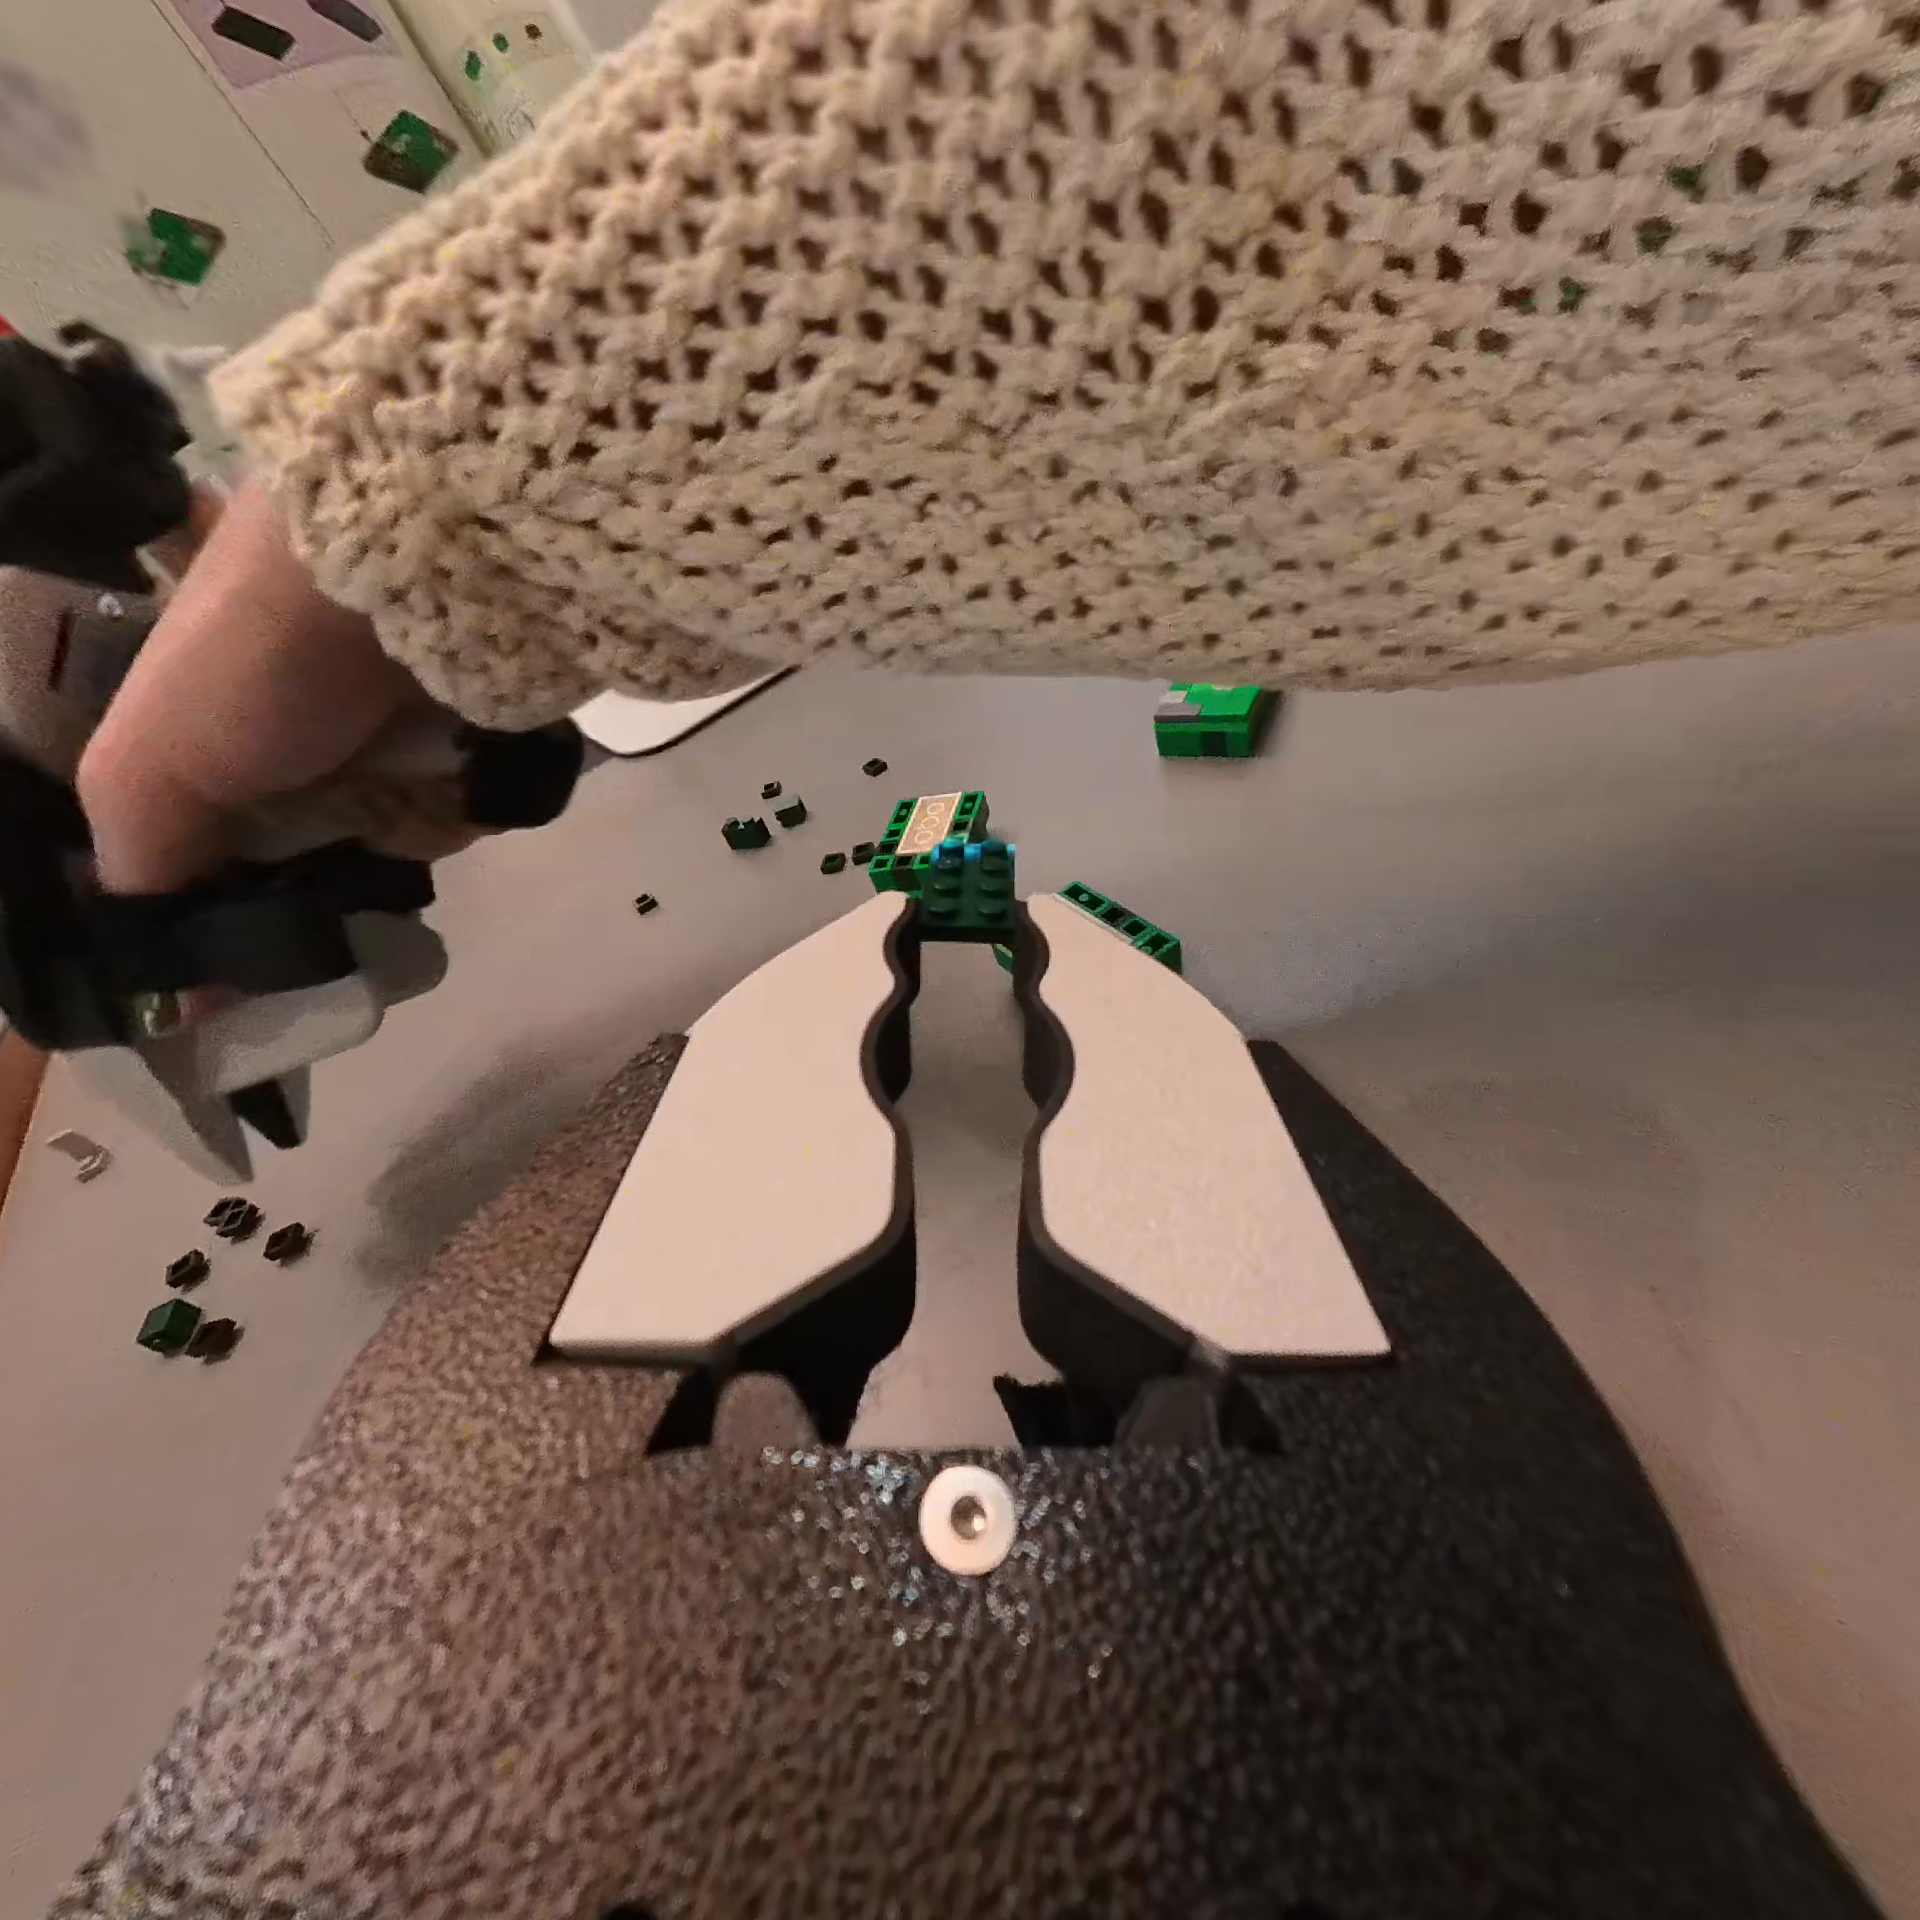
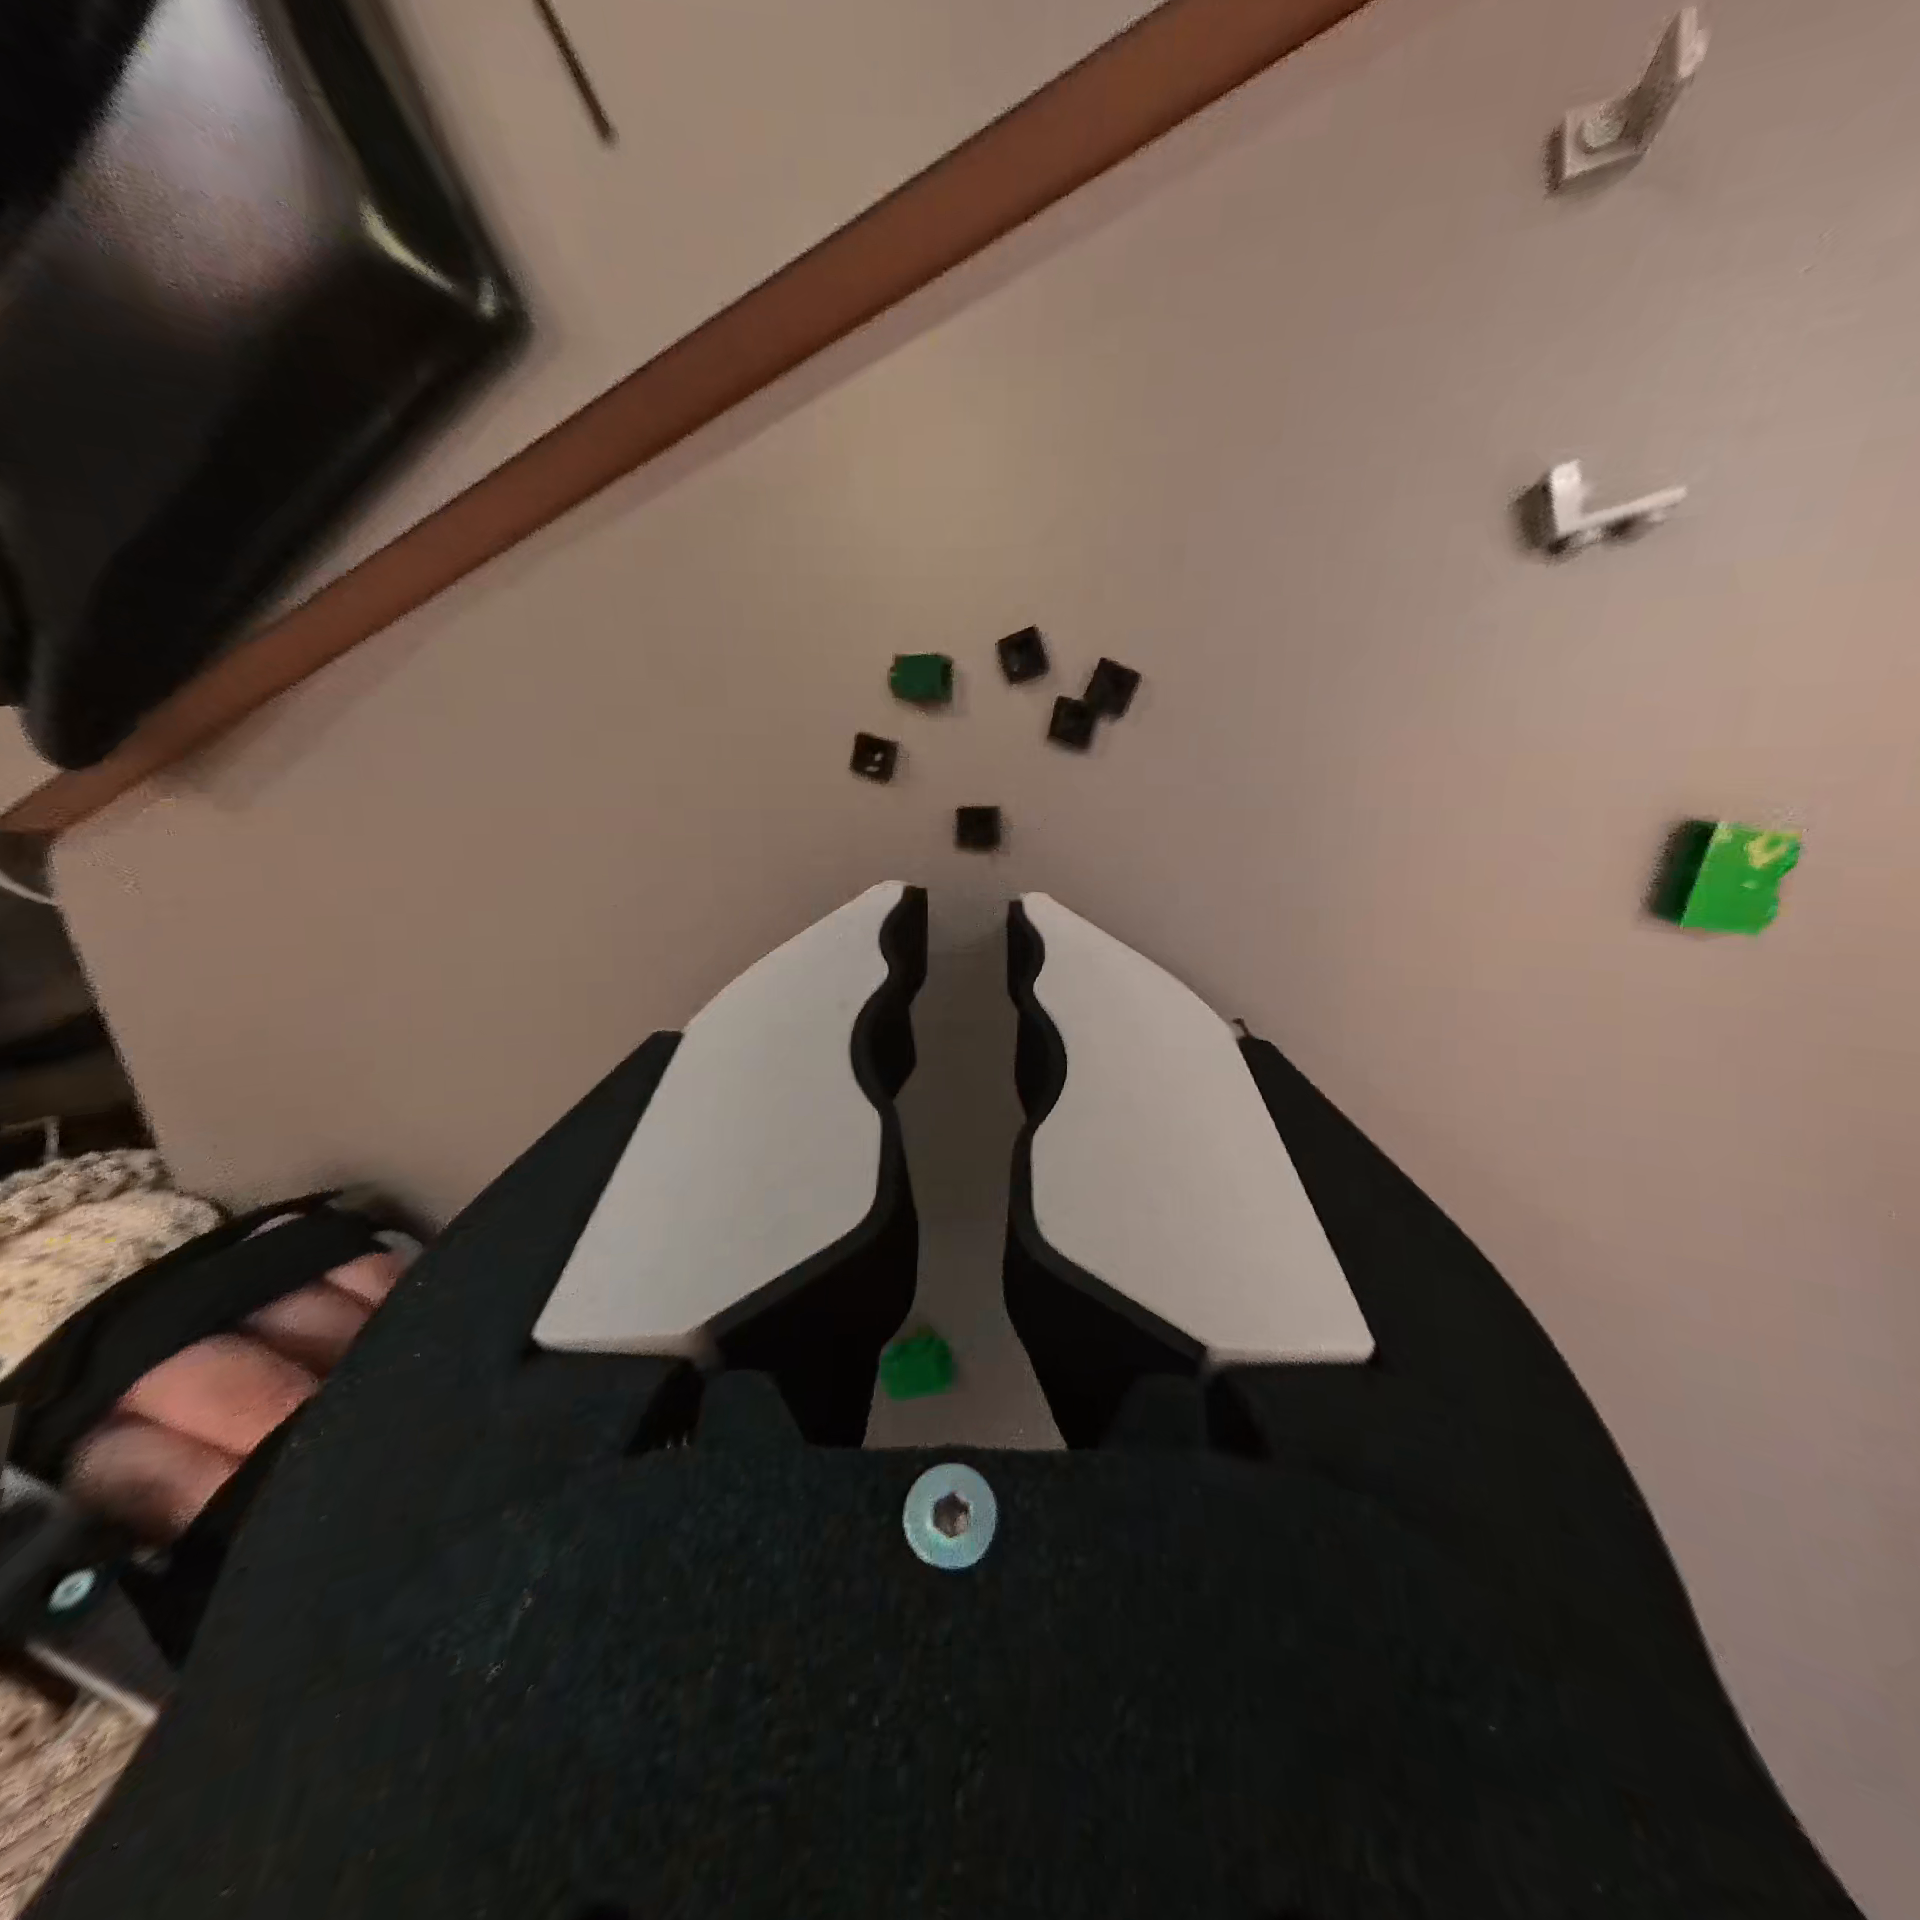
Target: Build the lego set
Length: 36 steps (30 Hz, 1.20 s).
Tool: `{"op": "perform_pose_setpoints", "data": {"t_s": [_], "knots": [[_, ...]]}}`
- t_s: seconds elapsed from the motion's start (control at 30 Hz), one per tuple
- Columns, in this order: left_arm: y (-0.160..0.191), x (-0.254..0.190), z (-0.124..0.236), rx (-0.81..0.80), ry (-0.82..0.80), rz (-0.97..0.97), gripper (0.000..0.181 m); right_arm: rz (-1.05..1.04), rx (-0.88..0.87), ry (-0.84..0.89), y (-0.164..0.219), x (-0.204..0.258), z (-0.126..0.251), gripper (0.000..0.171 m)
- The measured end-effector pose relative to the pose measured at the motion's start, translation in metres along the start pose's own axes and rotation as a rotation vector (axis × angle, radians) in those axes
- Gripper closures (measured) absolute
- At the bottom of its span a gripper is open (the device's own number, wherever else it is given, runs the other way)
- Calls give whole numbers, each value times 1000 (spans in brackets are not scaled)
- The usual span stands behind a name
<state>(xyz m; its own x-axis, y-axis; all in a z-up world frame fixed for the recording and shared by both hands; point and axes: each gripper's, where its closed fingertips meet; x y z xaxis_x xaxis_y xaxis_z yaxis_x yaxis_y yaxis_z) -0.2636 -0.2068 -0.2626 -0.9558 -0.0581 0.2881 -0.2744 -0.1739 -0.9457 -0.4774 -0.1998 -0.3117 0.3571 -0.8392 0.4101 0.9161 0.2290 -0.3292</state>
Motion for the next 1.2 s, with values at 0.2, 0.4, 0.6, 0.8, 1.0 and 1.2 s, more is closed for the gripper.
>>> {"op": "perform_pose_setpoints", "data": {"t_s": [0.2, 0.4, 0.6, 0.8, 1.0, 1.2], "knots": [[1, -1, -1, 7, 8, -3, 165, -20, 75, -17, -6, 0, -16, 153], [1, -1, -1, 4, 10, 1, 165, 33, 130, 46, -6, -6, -24, 157], [-1, 0, 0, -5, 11, 13, 165, 78, 149, 75, -7, -5, -27, 165], [-1, -1, -1, -4, 14, 8, 165, 163, 145, 122, -3, -5, -24, 165], [-2, 0, 0, -13, 9, 17, 165, 294, -54, 17, 17, 30, 14, 165], [-10, 7, 7, -74, -9, 90, 165, 396, -473, -371, 79, 115, 86, 165]]}}
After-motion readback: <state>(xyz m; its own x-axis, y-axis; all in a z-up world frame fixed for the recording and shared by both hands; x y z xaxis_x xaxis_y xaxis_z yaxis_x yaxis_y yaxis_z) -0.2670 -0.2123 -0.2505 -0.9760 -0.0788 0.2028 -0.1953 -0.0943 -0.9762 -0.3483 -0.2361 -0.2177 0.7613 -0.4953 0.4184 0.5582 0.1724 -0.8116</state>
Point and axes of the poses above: each gripper's, where its closed fingertips meet, z back along the fingers, y out of its underside, x = y × z across the jaws, and after that the axes turned 4 degrees about -y, right-handed
